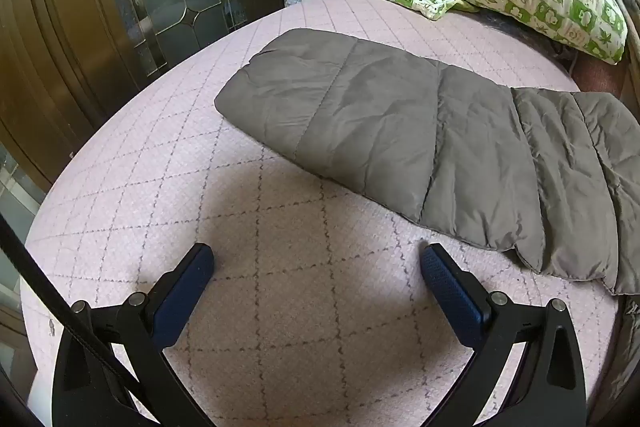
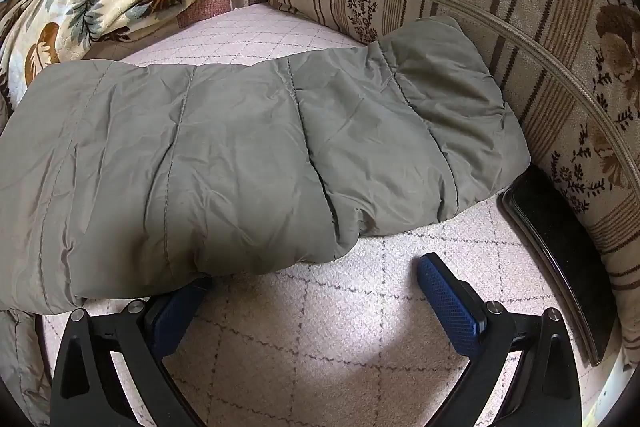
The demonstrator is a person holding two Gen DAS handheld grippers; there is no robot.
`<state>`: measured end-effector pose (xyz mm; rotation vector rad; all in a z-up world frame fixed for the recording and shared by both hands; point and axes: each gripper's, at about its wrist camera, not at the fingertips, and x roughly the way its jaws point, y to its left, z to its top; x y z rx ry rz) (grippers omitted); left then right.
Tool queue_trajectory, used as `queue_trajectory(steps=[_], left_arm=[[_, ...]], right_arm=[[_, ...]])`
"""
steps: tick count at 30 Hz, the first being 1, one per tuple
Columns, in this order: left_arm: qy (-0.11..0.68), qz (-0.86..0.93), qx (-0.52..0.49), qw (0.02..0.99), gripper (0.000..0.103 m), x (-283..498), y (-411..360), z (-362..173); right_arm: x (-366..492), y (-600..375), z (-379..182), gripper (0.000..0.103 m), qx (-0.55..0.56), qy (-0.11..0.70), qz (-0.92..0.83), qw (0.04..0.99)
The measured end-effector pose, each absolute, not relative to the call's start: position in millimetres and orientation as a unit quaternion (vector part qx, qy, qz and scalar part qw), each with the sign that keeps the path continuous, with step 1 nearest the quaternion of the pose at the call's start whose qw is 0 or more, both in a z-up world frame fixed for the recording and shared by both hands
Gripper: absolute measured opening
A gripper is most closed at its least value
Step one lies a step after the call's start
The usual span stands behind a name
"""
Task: Fold large clothes
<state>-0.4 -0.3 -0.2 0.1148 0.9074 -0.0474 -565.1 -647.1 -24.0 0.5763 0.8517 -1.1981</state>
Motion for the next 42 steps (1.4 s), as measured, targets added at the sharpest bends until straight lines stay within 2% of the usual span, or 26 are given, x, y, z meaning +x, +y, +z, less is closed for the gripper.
queue_trajectory(steps=[6,10,20,23,28,31,35,39,42], left_arm=[[0.440,-0.011,0.080,0.894,0.103,-8.0,-8.6,0.0],[0.448,-0.032,0.060,0.891,0.103,-15.0,2.6,1.5],[0.451,-0.035,0.039,0.891,0.103,-96.0,32.1,15.2],[0.383,-0.033,0.045,0.922,0.103,-138.5,39.7,53.7],[0.273,-0.074,0.036,0.959,0.103,-234.9,38.8,104.2],[0.249,-0.128,0.044,0.959,0.103,-305.0,23.0,99.1],[0.269,-0.227,0.095,0.931,0.103,-399.4,-16.3,69.0],[0.233,-0.289,0.149,0.917,0.103,-449.6,-47.0,63.4],[0.230,-0.309,0.165,0.908,0.103,-462.3,-61.5,61.3]], right_arm=[[-564.7,-647.1,-23.3,0.103,0.256,0.385,-0.540,0.703],[-566.0,-645.7,-23.6,0.103,0.270,0.386,-0.538,0.699],[-604.6,-574.6,-3.9,0.102,0.301,0.386,-0.500,0.714],[-621.1,-539.8,29.8,0.102,0.290,0.353,-0.513,0.727],[-627.0,-439.6,92.2,0.102,0.187,0.267,-0.522,0.788],[-619.9,-372.9,102.8,0.103,0.135,0.237,-0.495,0.825],[-606.3,-290.2,91.2,0.103,0.070,0.244,-0.428,0.867],[-585.4,-224.0,82.5,0.103,0.033,0.254,-0.370,0.893],[-563.0,-192.0,74.7,0.103,0.022,0.294,-0.329,0.897]])
